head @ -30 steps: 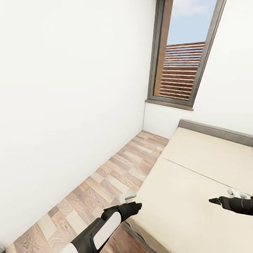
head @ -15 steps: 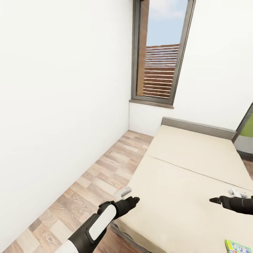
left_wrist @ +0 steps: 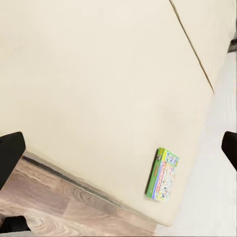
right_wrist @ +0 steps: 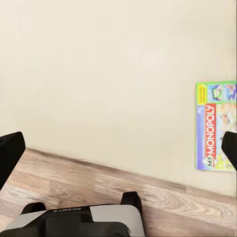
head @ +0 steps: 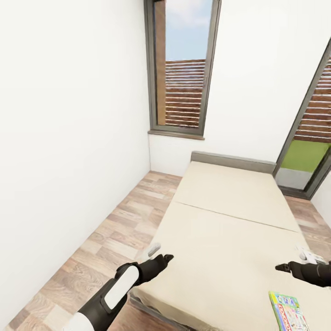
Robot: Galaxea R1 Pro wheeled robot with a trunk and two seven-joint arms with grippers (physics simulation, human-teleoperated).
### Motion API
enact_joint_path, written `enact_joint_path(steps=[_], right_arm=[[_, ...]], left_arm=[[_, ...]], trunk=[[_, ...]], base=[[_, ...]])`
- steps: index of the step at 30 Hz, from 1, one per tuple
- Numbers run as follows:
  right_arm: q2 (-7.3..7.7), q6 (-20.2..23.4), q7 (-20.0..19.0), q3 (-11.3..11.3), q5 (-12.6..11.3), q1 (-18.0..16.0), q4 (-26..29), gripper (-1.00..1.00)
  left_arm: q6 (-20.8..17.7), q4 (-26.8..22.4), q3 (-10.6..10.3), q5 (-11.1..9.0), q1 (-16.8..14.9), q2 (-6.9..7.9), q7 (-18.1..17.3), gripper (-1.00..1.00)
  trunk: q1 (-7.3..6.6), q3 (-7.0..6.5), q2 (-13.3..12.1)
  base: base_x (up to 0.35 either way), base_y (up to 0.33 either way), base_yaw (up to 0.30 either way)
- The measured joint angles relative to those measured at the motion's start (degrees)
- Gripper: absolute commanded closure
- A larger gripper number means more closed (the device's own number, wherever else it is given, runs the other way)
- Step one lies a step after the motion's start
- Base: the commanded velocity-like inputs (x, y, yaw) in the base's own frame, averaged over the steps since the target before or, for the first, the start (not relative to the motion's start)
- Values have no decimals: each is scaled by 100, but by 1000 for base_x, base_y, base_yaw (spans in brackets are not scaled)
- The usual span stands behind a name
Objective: Put all the toys in the child's room - the three board games (two on the bed and one on the table), the two jigsaw puzzles on the table, and the tennis ball on the table - inside the toy box on the table in the child's room.
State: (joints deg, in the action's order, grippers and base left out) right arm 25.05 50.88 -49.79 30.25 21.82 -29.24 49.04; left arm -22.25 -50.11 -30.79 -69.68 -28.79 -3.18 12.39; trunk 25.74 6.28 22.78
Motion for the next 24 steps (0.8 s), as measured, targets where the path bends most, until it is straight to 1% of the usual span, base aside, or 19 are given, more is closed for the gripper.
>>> enact_joint_path(steps=[1,2,4,5,7,8,9,10,11,12,14,16,19,24], right_arm=[[2,-94,16,36,-4,0,-57,-100],[12,-381,58,156,-5,-1,-208,-100],[33,-739,97,335,-10,-2,-436,-100],[65,-1043,107,514,-9,-1,-671,-100],[97,-1250,109,652,-15,-2,-868,-100],[114,-1379,108,739,-12,-3,-993,-100],[117,-1427,111,773,-14,-3,-1044,-100],[102,-1545,108,851,-25,-2,-1150,-100],[92,-1579,108,873,-31,-2,-1179,-100],[84,-1598,103,894,-13,-2,-1217,-100],[83,-1600,104,893,-11,-3,-1221,-100],[82,-1600,105,887,-11,-3,-1224,-100],[79,-1600,105,890,-8,-3,-1224,-100],[81,-1600,104,892,-11,-3,-1225,-100]], left_arm=[[-50,57,16,-7,-3,9,-293,-100],[-198,177,37,-4,-12,21,-900,-100],[-343,317,48,-25,-26,34,-1420,-100],[-439,423,58,-14,-47,39,-1774,-100],[-495,504,57,1,-61,36,-2009,-100],[-524,565,49,40,-69,27,-2153,-100],[-532,590,46,79,-73,23,-2207,-100],[-479,650,61,354,-80,6,-2325,-100],[-404,667,68,485,-82,-2,-2358,-100],[-258,689,31,683,-85,-24,-2391,-100],[-238,692,22,712,-85,-29,-2395,-100],[-226,707,-22,731,-85,-40,-2182,-100],[-221,715,-48,734,-85,-47,-2037,-100],[-213,724,-72,742,-85,-52,-1937,-100]], trunk=[[0,0,0],[0,0,0],[0,0,0],[0,1,0],[0,0,0],[0,0,0],[0,0,0],[0,0,0],[0,0,1],[-1,0,3],[0,0,1],[0,0,0],[0,0,0],[0,0,0]], base=[[0,0,-300],[0,0,-300],[0,0,-300],[0,0,-300],[0,0,-300],[0,0,-300],[0,0,-300],[0,0,-300],[0,-185,-300],[0,-210,-300],[0,-268,-300],[0,-304,-300],[0,-316,-300],[0,-326,-300]])
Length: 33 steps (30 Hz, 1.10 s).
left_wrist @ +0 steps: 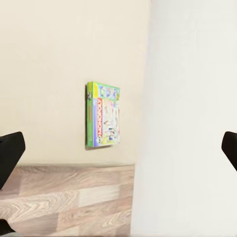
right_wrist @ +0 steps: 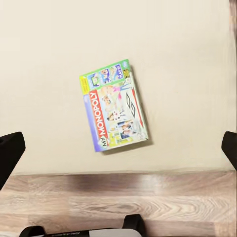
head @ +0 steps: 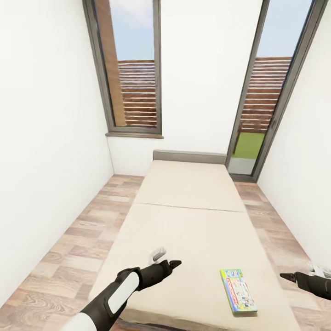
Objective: Put all the toys in the child's room - the three board games (two on the bed and one on the table), the two jigsaw puzzles on the table, and the tennis ball on the table - inside the toy box on the table in the child's room.
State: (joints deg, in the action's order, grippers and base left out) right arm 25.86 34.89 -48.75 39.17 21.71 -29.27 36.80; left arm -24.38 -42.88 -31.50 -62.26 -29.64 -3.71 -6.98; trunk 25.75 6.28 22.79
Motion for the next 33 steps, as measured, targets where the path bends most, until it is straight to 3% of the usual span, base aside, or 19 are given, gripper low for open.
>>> enact_joint_path(steps=[5,9,12,13,16,26,33], right_arm=[[-6,0,1,-21,-2,0,0,-100],[-17,-5,34,-44,68,6,-11,-100],[-173,-21,48,-88,76,-1,-28,-100],[-325,-10,49,-198,64,-22,35,-100],[-439,-27,37,-294,68,-50,201,-100],[-456,-41,30,-312,72,-45,253,-100],[-457,-32,10,-325,72,-22,422,-100]], left_arm=[[7,72,6,-4,0,1,117,-100],[30,241,17,-19,0,-13,550,-100],[97,278,24,-21,0,-8,637,-100],[125,338,47,-20,0,14,654,-100],[146,436,67,-19,0,59,664,-100],[149,454,70,-21,0,63,664,-100],[156,665,103,-25,-105,145,623,-100]], trunk=[[0,0,0],[-1,0,-1],[0,0,-1],[0,0,0],[0,0,0],[0,0,0],[0,0,0]], base=[[0,-328,-300],[0,-328,-300],[0,-328,-287],[0,-328,-178],[0,-328,-59],[0,-328,-6],[8,-328,0]])
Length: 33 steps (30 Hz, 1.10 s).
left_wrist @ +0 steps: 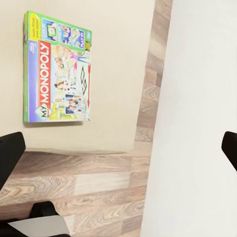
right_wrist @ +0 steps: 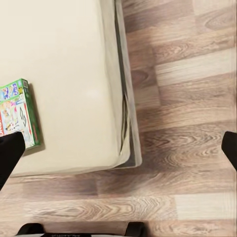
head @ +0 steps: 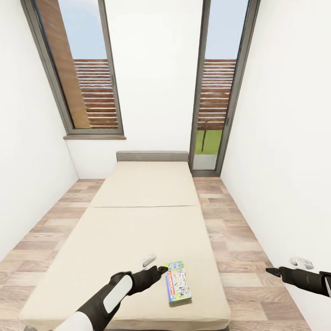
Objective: Put all the toys in the child's room - the three board games (two on the bed and one on the table), the two jigsaw puzzles on the table, and the tennis ball on the table - inside the toy box on the table in the child's room.
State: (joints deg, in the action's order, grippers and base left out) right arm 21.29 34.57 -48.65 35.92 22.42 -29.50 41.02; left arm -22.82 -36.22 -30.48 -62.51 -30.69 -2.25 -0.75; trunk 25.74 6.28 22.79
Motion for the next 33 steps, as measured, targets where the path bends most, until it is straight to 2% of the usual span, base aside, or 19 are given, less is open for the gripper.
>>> enact_joint_path(steps=[6,10,14,15,17,18,20,24,27,33], right_arm=[[1,5,-7,-3,0,20,69,-100],[1,7,-14,-4,0,24,81,-100],[1,15,-15,-32,-1,26,84,-100],[1,17,-15,-38,-1,25,84,-100],[1,18,-15,-35,-1,24,84,-100],[1,19,-16,-44,-1,23,84,-100],[2,19,-16,-46,0,23,84,-100],[1,19,-16,-48,0,23,84,-100],[1,19,-16,-47,-1,23,84,-100],[1,19,-16,-45,0,23,84,-100]], left_arm=[[-7,266,29,-27,-142,303,-242,-100],[108,302,32,-27,-158,381,-329,-100],[186,311,53,-89,-169,372,-287,-100],[138,311,139,-110,-216,389,-285,-100],[-34,341,184,-113,-380,402,-283,-100],[-513,816,238,-133,-707,406,-252,-100],[-598,944,249,-148,-817,410,-245,-100],[-625,1040,253,-144,-882,408,-264,-100],[-499,1091,223,-111,-863,417,-265,-100],[-369,1144,215,-54,-848,421,-257,-100]], trunk=[[-2,0,1],[-3,0,1],[0,0,0],[0,0,0],[0,0,0],[1,-1,-1],[0,0,0],[0,0,0],[0,0,0],[-3,0,1]], base=[[147,-299,0],[280,-173,0],[58,-26,0],[14,-6,0],[7,-3,0],[2,-1,0],[1,0,0],[0,0,0],[30,0,0],[232,0,0]])
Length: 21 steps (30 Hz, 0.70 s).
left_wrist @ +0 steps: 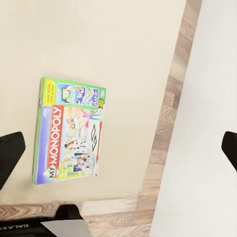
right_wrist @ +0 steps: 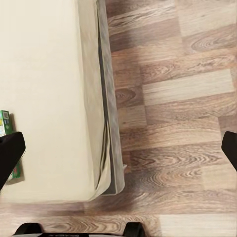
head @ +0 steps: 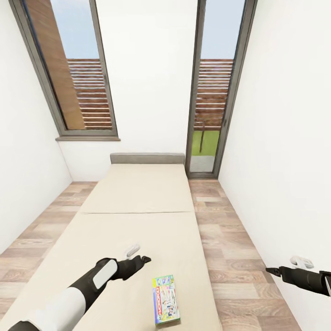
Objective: Put all the toys in the child's room - the three board games (two on the bed and one on the table), the two jigsaw puzzles on the table, and the tennis ball on the table - inside the toy box on the table in the child's room.
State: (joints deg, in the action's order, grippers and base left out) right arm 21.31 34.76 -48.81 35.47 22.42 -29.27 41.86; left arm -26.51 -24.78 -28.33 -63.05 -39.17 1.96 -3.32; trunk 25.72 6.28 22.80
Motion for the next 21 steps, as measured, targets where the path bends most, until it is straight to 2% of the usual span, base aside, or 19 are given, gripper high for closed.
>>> enact_joint_path(steps=[6,7,9,10,12,13,14,18,21], right_arm=[[0,0,0,-3,0,0,0,-100],[0,0,0,-3,0,0,0,-100],[2,0,0,-3,0,3,0,-100],[2,6,0,-3,4,1,0,-100],[4,9,0,-5,5,0,0,-100],[31,15,-58,-70,17,-23,-198,-100],[38,18,-74,-90,16,-31,-276,-100],[57,166,-127,-173,9,-84,-693,-100],[65,206,-152,-187,1,-97,-763,-100]], left_arm=[[-2,31,47,-35,4,0,-7,-100],[-150,10,351,-307,-6,1,-30,-100],[-314,15,487,-411,-4,6,-31,-100],[-454,30,594,-490,6,147,-78,-100],[-512,36,618,-538,10,200,-94,-100],[-722,137,645,-586,12,226,-125,-100],[-744,167,649,-595,12,227,-153,-100],[-981,461,650,-596,12,237,-565,-100],[-1105,695,644,-585,12,242,-844,-100]], trunk=[[1,0,0],[3,-1,-2],[46,35,78],[69,53,118],[113,89,199],[135,108,238],[157,126,279],[245,198,440],[311,252,561]], base=[[240,0,0],[33,0,0],[16,0,0],[4,0,0],[1,0,0],[0,0,0],[0,0,0],[0,0,0],[0,0,0]])
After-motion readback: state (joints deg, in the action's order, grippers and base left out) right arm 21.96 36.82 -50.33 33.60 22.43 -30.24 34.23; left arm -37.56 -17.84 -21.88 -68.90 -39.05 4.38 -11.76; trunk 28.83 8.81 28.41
